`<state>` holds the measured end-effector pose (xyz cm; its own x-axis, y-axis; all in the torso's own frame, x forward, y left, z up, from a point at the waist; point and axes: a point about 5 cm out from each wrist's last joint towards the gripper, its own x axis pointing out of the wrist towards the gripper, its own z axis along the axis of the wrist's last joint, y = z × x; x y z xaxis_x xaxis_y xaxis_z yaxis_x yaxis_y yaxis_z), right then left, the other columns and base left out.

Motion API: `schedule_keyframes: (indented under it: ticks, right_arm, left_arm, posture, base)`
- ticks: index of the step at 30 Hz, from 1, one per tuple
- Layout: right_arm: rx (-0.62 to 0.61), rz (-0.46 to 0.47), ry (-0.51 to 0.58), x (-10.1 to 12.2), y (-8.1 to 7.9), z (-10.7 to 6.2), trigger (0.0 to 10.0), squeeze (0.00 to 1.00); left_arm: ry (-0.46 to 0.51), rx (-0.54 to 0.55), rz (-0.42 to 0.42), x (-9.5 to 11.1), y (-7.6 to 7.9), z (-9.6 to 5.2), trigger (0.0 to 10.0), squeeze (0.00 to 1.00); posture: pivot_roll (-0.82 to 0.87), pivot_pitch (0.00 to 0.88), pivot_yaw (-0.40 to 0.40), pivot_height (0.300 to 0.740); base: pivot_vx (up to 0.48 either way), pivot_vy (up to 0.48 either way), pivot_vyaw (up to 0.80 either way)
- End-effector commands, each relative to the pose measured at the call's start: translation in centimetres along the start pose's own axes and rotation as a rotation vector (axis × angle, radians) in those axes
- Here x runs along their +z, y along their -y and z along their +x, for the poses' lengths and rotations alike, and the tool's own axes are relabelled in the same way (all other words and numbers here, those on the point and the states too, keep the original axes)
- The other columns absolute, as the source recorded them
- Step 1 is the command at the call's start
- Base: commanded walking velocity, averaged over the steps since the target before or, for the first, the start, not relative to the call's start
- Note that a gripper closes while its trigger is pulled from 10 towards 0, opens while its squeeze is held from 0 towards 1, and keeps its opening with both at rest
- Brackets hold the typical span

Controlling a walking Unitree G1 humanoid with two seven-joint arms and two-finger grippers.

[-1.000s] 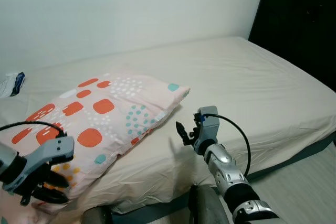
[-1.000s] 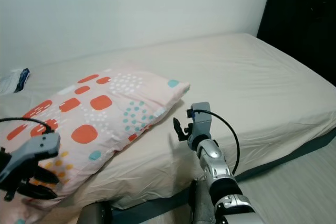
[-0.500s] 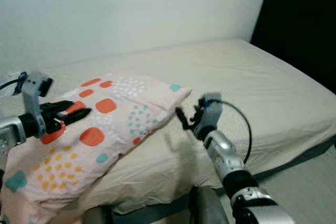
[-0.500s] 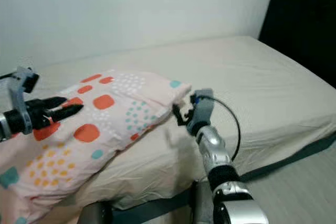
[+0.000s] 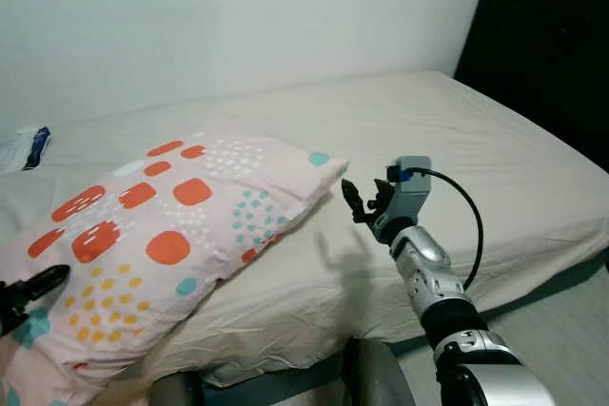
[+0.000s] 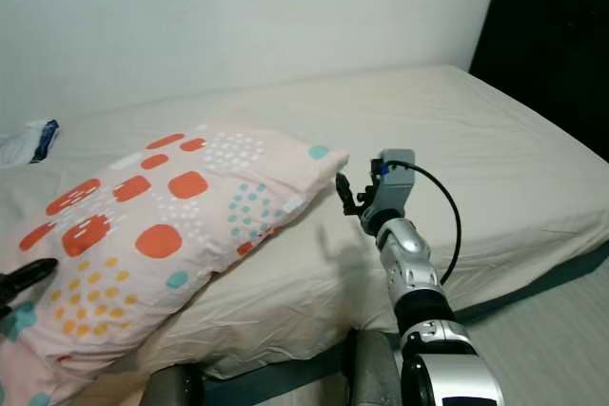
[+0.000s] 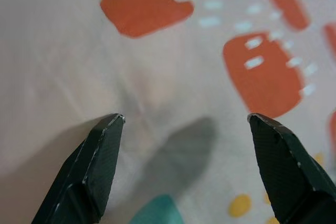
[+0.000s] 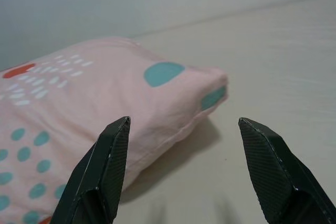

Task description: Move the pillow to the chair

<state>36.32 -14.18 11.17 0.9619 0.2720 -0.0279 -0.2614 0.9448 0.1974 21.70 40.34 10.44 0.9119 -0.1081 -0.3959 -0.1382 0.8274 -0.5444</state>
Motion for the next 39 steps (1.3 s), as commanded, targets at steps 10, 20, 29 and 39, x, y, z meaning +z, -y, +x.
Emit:
schedule_keyframes:
  ticks: [10,20,29,39]
  right_arm:
    - [0.011,0.021,-0.034,-1.1,-0.3,-0.3,10.0,0.00]
    - [0.025,0.022,-0.046,-1.5,-0.8,-0.4,10.0,0.00]
    - [0.025,0.018,-0.046,-1.6,-0.6,-0.6,10.0,0.00]
    - [0.025,0.019,-0.055,-1.8,-0.7,-0.6,10.0,0.00]
  left_arm:
    - [-0.017,-0.001,-0.131,-0.4,-2.0,-2.8,10.0,1.00]
    - [-0.064,0.045,-0.170,-4.5,-2.6,-1.4,10.0,1.00]
    - [0.037,0.175,-0.093,-4.9,-3.6,-1.1,10.0,1.00]
    - [0.035,0.423,-0.011,-4.6,-6.1,-3.7,10.0,1.00]
  posture:
    - [0.06,0.000,-0.058,0.535]
    - [0.04,0.000,-0.062,0.535]
    - [0.04,0.000,-0.059,0.535]
    - [0.04,0.000,-0.060,0.535]
  base:
    - [0.000,0.000,0.00]
    - [0.000,0.000,0.00]
    - [0.000,0.000,0.00]
    - [0.000,0.000,0.00]
